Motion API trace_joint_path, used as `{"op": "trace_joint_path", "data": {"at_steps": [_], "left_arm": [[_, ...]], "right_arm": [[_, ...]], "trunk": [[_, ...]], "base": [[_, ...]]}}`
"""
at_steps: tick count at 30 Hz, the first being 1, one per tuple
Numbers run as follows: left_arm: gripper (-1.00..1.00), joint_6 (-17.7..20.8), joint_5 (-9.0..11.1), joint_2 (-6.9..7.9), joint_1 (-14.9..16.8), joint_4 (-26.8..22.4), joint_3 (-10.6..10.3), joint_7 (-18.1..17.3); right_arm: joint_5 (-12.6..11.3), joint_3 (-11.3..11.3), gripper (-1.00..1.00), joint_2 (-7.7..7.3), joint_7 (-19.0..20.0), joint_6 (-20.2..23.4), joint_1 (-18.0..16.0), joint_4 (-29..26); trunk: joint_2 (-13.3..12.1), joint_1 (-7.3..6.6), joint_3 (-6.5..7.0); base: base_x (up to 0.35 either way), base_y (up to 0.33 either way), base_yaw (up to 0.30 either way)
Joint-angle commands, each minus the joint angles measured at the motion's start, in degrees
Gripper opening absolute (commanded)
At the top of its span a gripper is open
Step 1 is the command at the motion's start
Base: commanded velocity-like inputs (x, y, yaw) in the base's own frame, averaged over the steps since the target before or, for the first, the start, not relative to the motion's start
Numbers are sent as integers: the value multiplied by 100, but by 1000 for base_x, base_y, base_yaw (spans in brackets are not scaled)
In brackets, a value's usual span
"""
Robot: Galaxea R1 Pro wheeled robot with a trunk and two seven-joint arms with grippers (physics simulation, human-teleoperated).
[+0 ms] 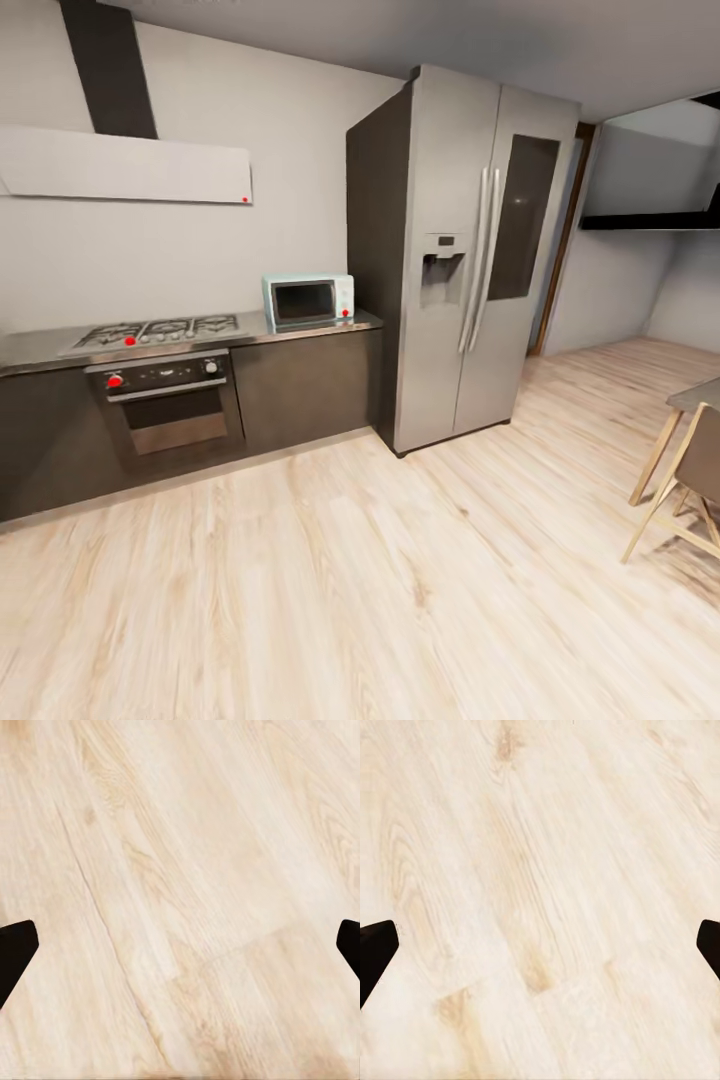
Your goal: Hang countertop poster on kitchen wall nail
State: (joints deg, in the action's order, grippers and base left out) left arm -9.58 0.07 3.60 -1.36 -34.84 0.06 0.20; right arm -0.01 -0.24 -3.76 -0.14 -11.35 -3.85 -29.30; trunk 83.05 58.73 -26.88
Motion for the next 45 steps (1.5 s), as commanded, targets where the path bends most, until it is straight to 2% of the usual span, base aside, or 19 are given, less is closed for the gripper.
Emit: {"op": "trace_joint_path", "data": {"at_steps": [1, 10, 18, 26, 29, 31, 34, 45], "left_arm": [[100, -11, 1, 0, 0, -6, 1, 3], [100, -10, 2, 1, 1, -5, 3, 14], [100, -7, 2, 1, -4, -5, 3, 15], [100, 3, 7, 1, -4, -5, 13, 23], [100, 3, 22, 1, -4, -5, 136, 20], [100, -2, 31, 1, -5, -5, 329, 17], [100, -7, 35, 1, -5, -5, 476, 11], [100, -9, 37, 1, -4, -5, 546, 1]], "right_arm": [[2, 0, 100, 0, -2, -19, -2, 3], [18, 3, 100, -2, -22, -24, -1, 37], [78, 9, 100, -4, -17, -24, -1, 287], [120, -1, 100, 3, -29, -34, -1, 357], [118, -5, 100, 5, -35, -34, -1, 361], [117, -8, 100, 6, -37, -36, -1, 362], [116, -11, 100, 6, -38, -41, -1, 363], [123, -4, 100, 15, -47, -43, -1, 363]], "trunk": [[3, 0, -5], [3, 0, -5], [3, 0, -5], [3, 0, -5], [3, 0, -5], [3, 0, -5], [3, 0, -5], [3, 0, -5]], "base": [[0, 0, 265], [0, -42, 246], [0, -214, 44], [0, -50, 63], [0, -7, 222], [0, -3, 254], [0, -1, 267], [0, 0, 276]]}}
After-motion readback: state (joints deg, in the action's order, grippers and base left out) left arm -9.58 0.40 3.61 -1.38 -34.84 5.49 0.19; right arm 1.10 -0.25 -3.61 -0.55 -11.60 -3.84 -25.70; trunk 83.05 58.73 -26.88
